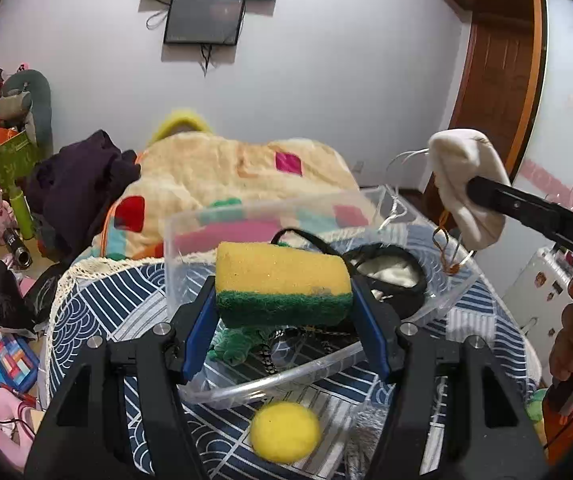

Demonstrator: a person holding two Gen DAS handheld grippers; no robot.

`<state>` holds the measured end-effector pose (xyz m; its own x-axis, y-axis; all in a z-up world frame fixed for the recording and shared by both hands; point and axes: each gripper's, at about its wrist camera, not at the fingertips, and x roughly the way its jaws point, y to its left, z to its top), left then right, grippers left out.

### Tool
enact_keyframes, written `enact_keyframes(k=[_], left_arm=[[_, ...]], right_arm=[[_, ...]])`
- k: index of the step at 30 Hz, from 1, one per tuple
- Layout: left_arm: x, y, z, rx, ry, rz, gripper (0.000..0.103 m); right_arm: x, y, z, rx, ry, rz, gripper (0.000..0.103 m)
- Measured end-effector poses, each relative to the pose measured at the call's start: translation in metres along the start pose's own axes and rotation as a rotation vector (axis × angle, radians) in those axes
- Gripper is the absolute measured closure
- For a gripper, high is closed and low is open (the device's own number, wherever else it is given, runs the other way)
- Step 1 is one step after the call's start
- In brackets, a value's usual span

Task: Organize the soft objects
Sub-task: 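Drop the sponge and white pouch into the clear box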

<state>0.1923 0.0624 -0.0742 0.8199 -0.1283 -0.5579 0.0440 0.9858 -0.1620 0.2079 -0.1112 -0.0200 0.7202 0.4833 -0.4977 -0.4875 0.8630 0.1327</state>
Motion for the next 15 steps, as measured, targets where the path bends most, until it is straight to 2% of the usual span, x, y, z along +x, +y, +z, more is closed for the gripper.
enact_keyframes(k=[6, 12, 15], left_arm=[[0.022, -0.004, -0.003, 0.031, 0.029, 0.015, 0.040], [0.033, -0.003, -0.007, 0.023, 0.081, 0.000, 0.039], [0.034, -0.002, -0.009, 0.016, 0.093, -0.002, 0.036]], right_arm=[[0.028, -0.009, -0.017, 0.013, 0.109, -0.013, 0.083], [0.035, -0.014, -0.025, 0.017, 0.163, -0.023, 0.083], [0.034, -0.015, -0.025, 0.031, 0.185, -0.024, 0.079]])
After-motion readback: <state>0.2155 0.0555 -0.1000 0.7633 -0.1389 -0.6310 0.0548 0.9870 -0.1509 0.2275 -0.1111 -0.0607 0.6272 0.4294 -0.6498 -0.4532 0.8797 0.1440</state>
